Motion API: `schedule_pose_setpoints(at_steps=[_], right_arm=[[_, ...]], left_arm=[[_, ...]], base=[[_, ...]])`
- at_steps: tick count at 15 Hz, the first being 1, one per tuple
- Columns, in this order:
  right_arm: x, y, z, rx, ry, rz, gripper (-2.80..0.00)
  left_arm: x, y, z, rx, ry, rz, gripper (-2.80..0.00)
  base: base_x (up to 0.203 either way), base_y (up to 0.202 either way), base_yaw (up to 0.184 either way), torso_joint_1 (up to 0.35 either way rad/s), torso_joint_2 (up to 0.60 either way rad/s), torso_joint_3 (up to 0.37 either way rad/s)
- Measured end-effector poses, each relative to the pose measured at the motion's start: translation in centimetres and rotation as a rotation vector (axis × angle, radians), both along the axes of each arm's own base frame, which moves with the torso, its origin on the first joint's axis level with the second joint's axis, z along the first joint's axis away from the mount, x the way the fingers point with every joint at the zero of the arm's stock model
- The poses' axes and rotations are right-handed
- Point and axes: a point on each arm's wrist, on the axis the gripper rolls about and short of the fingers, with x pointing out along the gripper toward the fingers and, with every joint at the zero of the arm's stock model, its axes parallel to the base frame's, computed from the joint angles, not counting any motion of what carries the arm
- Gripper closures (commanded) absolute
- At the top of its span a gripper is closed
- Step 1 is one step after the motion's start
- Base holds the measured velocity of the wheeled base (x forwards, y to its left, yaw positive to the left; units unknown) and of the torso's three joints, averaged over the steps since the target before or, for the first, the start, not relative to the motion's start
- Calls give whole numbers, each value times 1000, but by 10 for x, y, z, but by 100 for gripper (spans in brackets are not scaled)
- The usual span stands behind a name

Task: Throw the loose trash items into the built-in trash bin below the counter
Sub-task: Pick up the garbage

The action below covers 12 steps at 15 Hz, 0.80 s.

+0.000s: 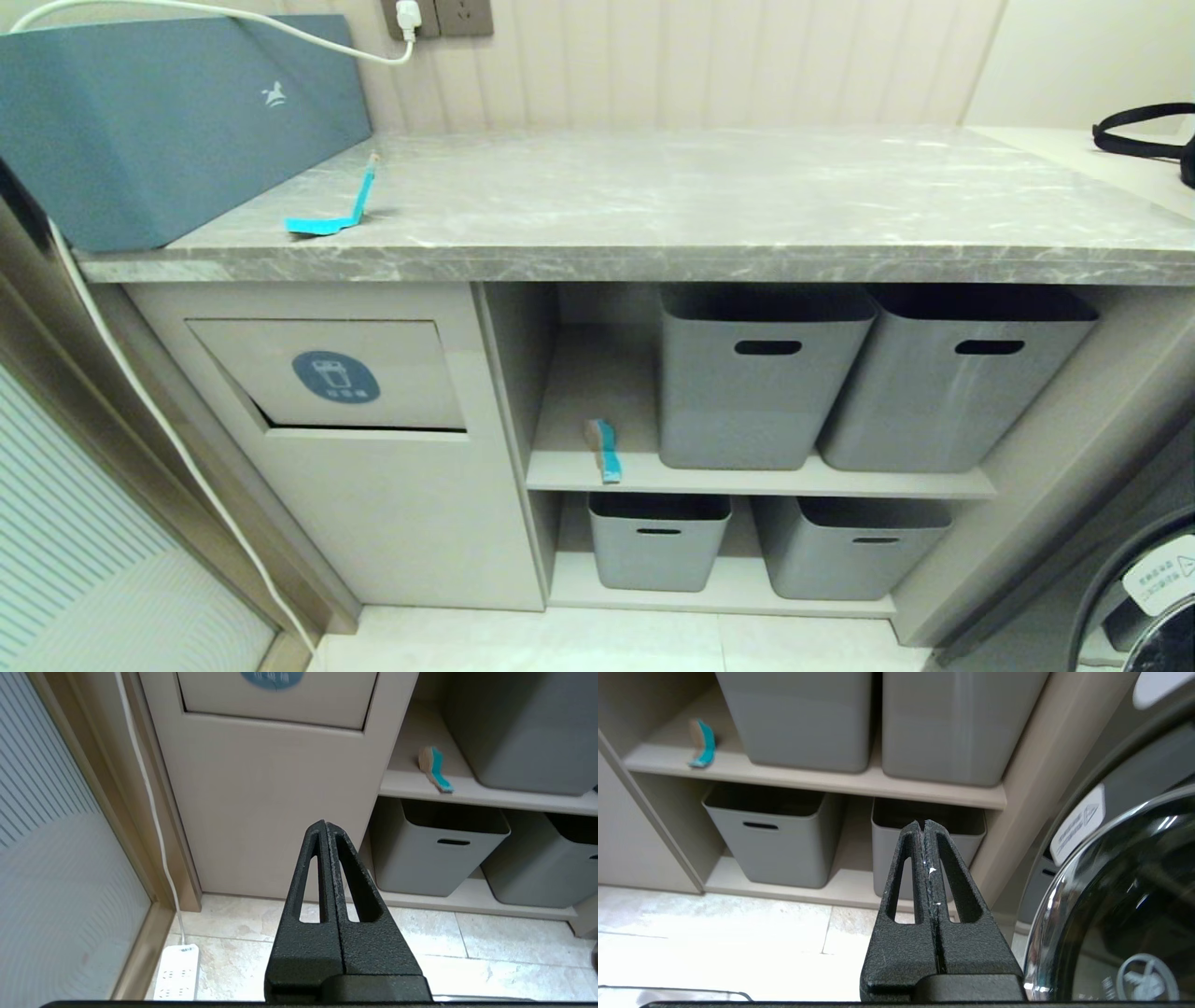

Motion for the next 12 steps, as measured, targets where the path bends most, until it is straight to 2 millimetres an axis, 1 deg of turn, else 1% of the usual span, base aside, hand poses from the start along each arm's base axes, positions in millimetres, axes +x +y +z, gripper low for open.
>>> schedule_pose_setpoints(at_steps=[12], right_arm=[[0,0,0,4,1,0,0]], left_arm=[[0,0,0,4,-1,-3,0]], base=[[0,0,0,206,-486,-281]])
